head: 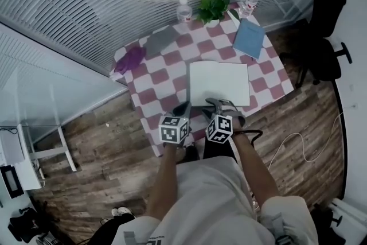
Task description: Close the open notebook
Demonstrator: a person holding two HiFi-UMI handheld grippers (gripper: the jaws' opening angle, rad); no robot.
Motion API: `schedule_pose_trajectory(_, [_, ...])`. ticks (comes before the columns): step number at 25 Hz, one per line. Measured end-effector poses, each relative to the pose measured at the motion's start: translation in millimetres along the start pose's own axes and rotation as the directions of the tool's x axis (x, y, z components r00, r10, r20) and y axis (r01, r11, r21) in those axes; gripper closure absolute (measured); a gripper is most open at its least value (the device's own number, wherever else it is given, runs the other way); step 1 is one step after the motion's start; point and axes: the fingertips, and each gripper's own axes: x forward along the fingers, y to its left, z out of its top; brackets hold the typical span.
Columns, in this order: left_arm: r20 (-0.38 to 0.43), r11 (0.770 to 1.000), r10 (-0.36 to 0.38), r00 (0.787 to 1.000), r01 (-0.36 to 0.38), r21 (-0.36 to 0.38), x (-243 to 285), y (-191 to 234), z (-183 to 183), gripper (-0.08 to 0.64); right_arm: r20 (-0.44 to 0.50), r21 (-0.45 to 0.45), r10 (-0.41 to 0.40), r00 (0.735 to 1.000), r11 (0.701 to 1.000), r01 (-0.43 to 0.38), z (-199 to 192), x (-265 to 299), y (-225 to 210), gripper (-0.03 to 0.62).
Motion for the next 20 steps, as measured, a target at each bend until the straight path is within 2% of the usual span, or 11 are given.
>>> schedule_pose_trajectory(4, [0.02,1.0,0.011,1.0,-0.011,-0.013,-2.2,7.7,7.6,0.552,-0.068,-0.155,-0.019,0.998,0.988,0.009,-0.8,14.2,1.4,0.397])
schedule_pose_trajectory(8, [0.033,0.999,0.022,0.999,-0.022,-0.023,-4.3,14.2,11.4,0.552,-0.147,-0.33,-0.083,0.986,0.944,0.03,-1.8,24.6,4.7,0.397])
schedule_pose_trajectory(20, [0.04,0.999,0.022,0.999,-0.02,-0.036,-8.4,18.6,12.3,0.552,-0.185,-0.362,-0.134,0.974,0.93,0.059,-2.1,33.4,8.0,0.431])
